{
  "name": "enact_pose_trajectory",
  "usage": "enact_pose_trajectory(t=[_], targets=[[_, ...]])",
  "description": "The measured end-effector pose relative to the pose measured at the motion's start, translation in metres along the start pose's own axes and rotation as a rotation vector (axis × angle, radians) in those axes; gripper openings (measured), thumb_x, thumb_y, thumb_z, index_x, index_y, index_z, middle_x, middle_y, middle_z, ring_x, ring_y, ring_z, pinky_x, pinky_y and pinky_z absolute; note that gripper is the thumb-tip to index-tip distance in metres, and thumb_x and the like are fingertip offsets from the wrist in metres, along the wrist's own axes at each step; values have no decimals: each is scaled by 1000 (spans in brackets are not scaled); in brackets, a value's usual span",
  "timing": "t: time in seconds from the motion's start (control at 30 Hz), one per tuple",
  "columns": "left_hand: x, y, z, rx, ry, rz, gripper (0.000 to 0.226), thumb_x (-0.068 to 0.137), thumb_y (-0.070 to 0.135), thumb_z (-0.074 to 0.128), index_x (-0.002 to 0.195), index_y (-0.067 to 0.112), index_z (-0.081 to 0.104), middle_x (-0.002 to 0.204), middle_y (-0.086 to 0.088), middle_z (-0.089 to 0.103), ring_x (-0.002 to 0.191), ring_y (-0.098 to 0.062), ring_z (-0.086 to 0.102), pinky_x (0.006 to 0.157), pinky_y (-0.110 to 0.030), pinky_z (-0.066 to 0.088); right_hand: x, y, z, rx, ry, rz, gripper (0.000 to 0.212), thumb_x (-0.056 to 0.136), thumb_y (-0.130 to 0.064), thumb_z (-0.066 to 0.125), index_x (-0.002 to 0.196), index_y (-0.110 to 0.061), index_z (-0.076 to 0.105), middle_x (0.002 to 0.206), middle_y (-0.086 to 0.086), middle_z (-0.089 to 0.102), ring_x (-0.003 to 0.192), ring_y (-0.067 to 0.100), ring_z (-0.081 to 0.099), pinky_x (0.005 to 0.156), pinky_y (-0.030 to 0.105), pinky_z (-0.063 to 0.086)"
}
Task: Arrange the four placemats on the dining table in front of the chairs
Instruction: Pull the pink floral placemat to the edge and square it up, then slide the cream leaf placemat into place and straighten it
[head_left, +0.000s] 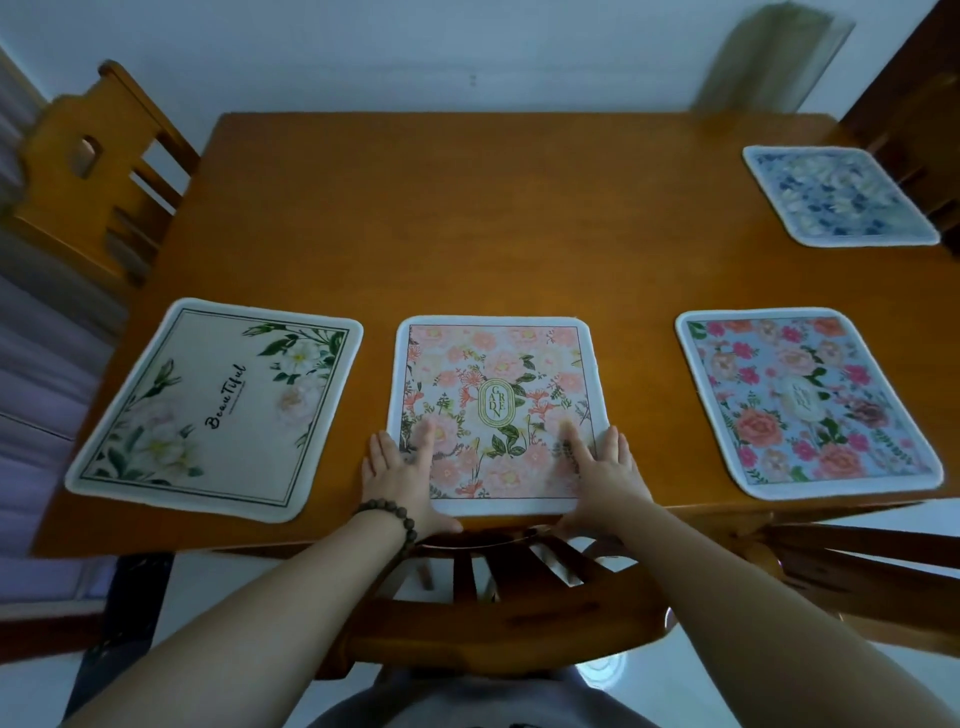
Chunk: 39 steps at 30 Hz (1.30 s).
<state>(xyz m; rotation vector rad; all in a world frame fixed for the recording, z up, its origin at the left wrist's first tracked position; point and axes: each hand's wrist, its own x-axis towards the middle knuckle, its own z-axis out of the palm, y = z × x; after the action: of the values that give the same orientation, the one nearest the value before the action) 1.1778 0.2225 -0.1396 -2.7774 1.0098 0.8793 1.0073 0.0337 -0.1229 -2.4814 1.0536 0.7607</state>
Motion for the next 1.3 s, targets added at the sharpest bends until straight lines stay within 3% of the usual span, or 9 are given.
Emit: enact_pose_trajectory(t=[0.07, 0.27, 0.83, 1.0, 1.13, 1.3], targets=[[-2, 1, 1, 5, 9, 6, 145, 53, 73, 73, 108, 40, -57, 151, -31, -18, 141, -43, -15, 114, -52, 6, -1, 1, 0, 8, 19, 2, 144, 55, -59, 82, 142, -35, -29, 154, 20, -23, 142, 38, -18, 116, 47, 4], [-4, -5, 3, 35, 37, 27, 142, 54, 76, 70, 137, 31, -37, 153, -29, -9, 143, -40, -7, 115, -51, 8, -1, 7, 4, 60, 59, -11, 137, 59, -56, 82, 144, -37, -24, 155, 16, -22, 143, 34, -17, 115, 47, 5], [-7, -25, 4, -17, 23, 62, 135, 60, 70, 72, 144, 34, -27, 155, -22, -18, 142, -34, -17, 115, -48, 3, -2, 0, 10, 52, 81, -34, 136, 60, -62, 78, 146, -33, -23, 154, 17, -24, 142, 35, -20, 116, 46, 0], [-13, -27, -9, -30, -21, 42, 112, 72, 66, 65, 150, 33, -10, 157, -15, -14, 145, -30, -10, 115, -47, 11, -1, -2, 3, 145, 83, 20, 114, 70, -68, 65, 149, -33, -10, 156, 16, -19, 142, 36, -18, 115, 50, -2], [-22, -38, -21, -111, 110, 27, 88, 84, 60, 51, 151, 30, 4, 160, -7, -2, 146, -26, -3, 117, -44, 11, 5, -25, -5, 225, 119, 26, 88, 85, -68, 40, 151, -29, -3, 158, 12, -14, 143, 32, -17, 116, 51, -3], [-43, -72, -28, -199, 282, -90, 82, 88, 57, 48, 151, 26, 6, 160, -5, 3, 145, -25, -2, 117, -42, 11, 18, -71, -10, 159, 110, -109, 88, 87, -64, 45, 151, -28, -3, 158, 10, -17, 144, 32, -17, 116, 51, -2]])
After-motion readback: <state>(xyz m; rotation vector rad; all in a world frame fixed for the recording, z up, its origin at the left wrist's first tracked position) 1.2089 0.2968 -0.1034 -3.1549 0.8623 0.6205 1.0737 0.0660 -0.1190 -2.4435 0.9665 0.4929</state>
